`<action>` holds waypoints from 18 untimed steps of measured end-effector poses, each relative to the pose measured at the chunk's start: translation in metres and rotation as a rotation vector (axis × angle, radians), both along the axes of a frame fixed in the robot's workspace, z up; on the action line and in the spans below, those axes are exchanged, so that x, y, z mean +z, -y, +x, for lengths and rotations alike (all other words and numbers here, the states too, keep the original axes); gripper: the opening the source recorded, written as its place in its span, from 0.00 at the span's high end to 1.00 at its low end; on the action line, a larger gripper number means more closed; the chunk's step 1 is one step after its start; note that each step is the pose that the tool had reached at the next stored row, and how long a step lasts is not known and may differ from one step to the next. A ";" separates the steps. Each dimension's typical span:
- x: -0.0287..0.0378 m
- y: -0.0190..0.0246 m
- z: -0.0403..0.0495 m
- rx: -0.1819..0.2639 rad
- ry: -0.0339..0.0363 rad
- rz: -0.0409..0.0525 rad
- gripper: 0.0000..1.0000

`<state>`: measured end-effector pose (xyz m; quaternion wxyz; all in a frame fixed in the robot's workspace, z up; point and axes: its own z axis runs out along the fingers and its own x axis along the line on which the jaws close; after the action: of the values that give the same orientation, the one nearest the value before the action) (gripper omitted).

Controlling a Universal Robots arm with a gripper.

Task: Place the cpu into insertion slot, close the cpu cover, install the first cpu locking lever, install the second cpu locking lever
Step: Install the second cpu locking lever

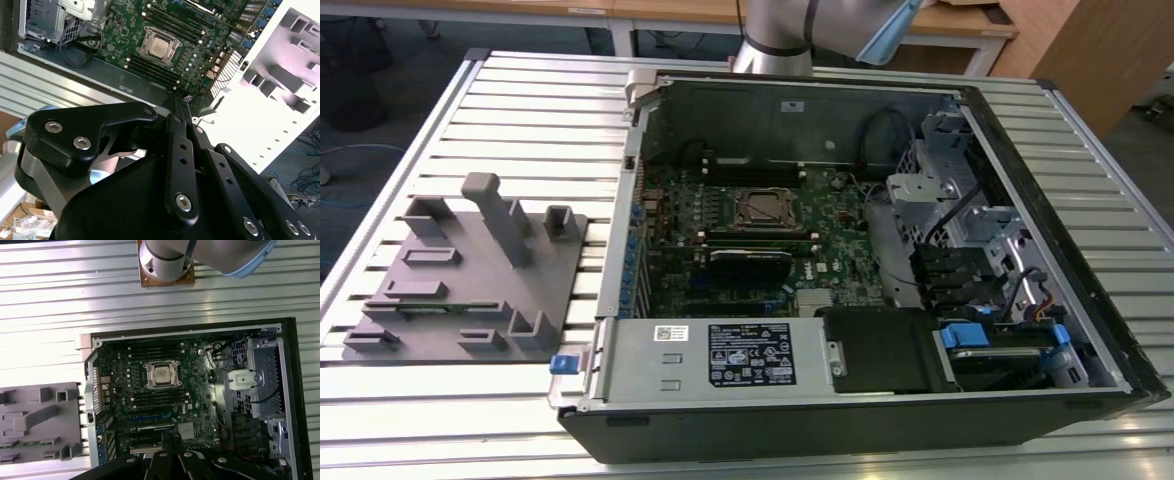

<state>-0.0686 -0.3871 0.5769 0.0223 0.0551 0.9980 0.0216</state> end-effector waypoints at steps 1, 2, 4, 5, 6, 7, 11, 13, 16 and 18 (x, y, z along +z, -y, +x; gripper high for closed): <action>-0.0007 0.0000 0.0000 0.000 0.0000 0.0004 0.89; -0.0014 0.0000 0.0000 0.000 0.0000 0.0009 0.89; -0.0027 0.0000 0.0000 0.000 0.0000 0.0017 0.89; -0.0034 0.0000 0.0000 0.000 0.0000 0.0021 0.89; -0.0040 0.0000 0.0000 0.000 0.0000 0.0025 0.89; -0.0047 0.0000 0.0000 0.000 0.0000 0.0030 0.89; -0.0095 0.0000 0.0000 0.000 0.0000 0.0061 0.89; -0.0108 0.0000 0.0000 0.000 0.0000 0.0069 0.89; -0.0128 0.0000 0.0000 0.000 0.0000 0.0081 0.89; -0.0142 0.0000 0.0000 0.000 0.0000 0.0091 0.89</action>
<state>-0.0686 -0.3871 0.5627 0.0221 0.0552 0.9979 0.0262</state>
